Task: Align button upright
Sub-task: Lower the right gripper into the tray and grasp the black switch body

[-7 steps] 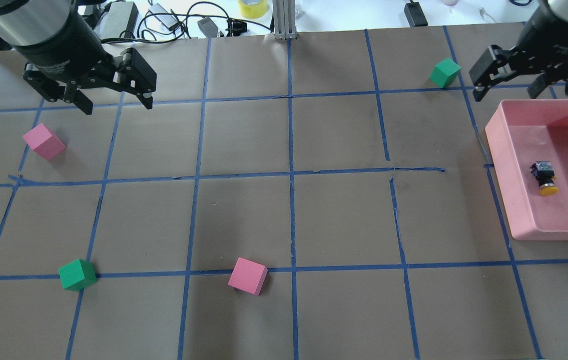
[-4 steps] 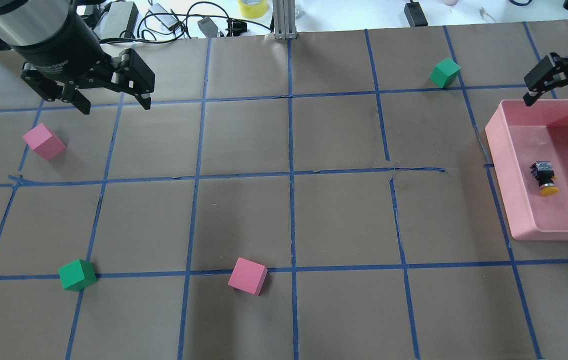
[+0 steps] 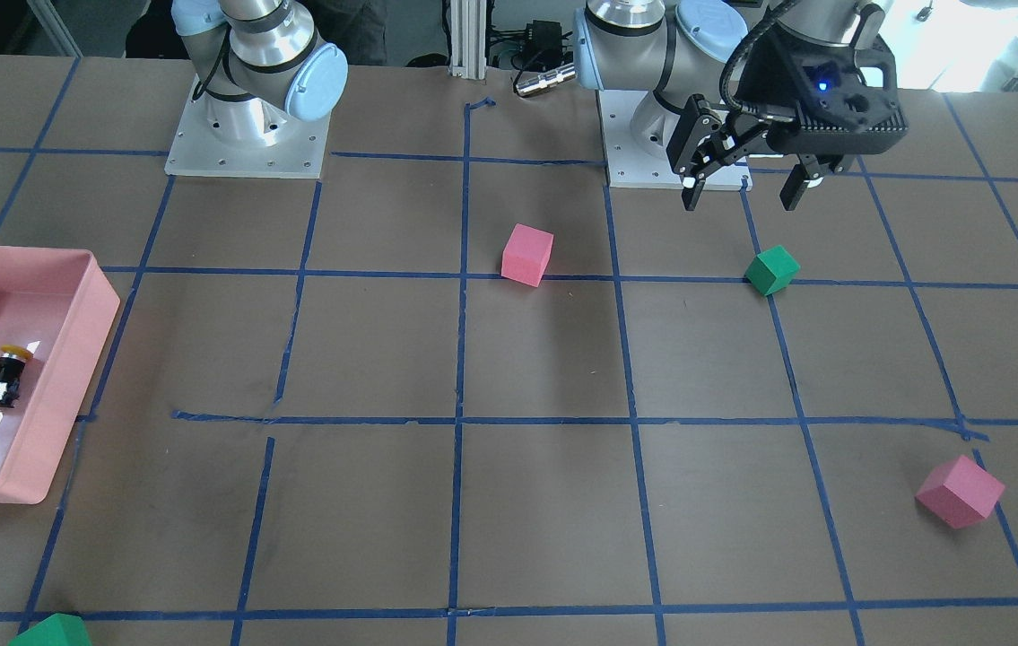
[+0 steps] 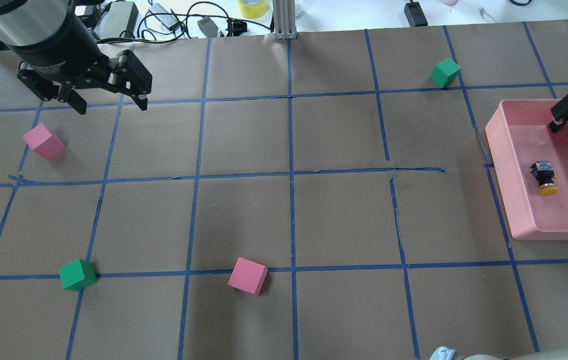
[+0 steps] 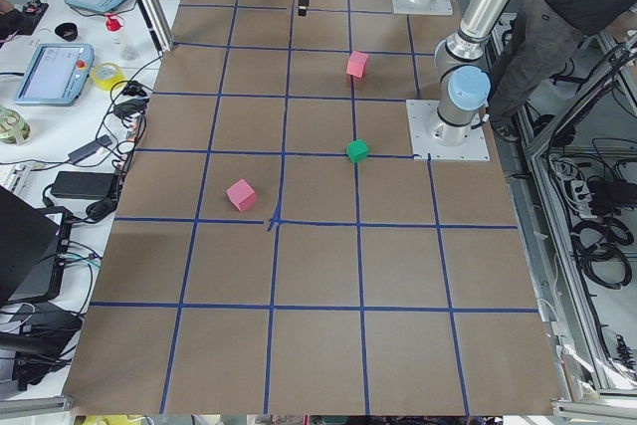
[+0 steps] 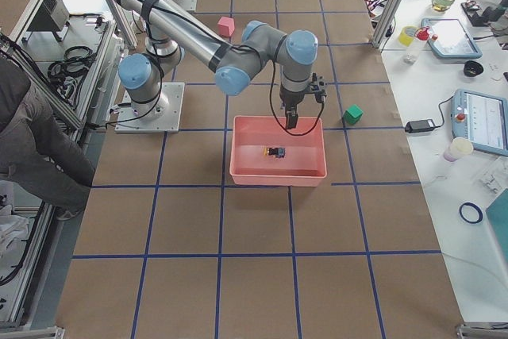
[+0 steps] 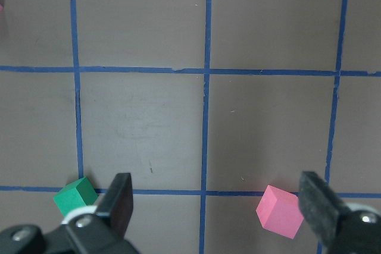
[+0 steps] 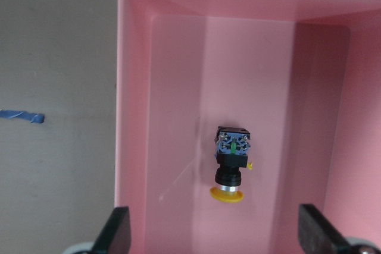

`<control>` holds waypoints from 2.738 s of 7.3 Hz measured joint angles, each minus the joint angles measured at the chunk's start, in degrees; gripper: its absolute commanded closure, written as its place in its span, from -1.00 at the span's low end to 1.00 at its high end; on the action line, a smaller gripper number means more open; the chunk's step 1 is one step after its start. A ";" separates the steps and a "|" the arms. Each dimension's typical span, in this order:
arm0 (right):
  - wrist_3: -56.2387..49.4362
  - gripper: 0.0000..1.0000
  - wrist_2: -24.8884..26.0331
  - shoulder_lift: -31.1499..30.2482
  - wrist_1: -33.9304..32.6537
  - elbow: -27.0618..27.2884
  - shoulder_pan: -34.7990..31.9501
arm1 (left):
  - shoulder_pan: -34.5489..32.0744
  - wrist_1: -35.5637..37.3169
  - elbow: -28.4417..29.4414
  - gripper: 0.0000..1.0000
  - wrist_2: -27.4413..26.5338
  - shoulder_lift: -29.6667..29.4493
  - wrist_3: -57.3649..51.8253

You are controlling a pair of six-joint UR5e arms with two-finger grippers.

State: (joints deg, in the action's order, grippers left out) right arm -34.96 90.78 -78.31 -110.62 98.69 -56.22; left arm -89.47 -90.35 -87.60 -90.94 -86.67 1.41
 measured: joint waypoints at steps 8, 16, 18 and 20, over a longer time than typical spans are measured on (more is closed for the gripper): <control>0.12 -0.99 0.62 3.57 -9.16 5.83 2.38 | 0.04 0.25 -0.10 -1.00 0.45 0.02 0.08; -0.08 -0.97 -0.77 10.78 -19.96 6.94 2.52 | -0.07 0.26 -0.12 -1.00 0.14 -0.15 0.16; -0.03 -0.98 -0.86 11.29 -20.54 6.91 2.52 | -0.09 0.26 -0.12 -1.00 0.13 -0.14 0.13; -0.02 -0.98 -0.87 11.51 -20.72 6.87 2.52 | -0.09 0.26 -0.12 -1.00 0.14 -0.15 0.17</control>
State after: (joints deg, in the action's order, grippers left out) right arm -34.98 89.91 -66.80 -131.34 105.57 -53.70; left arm -89.56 -90.09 -87.71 -90.79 -86.82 1.57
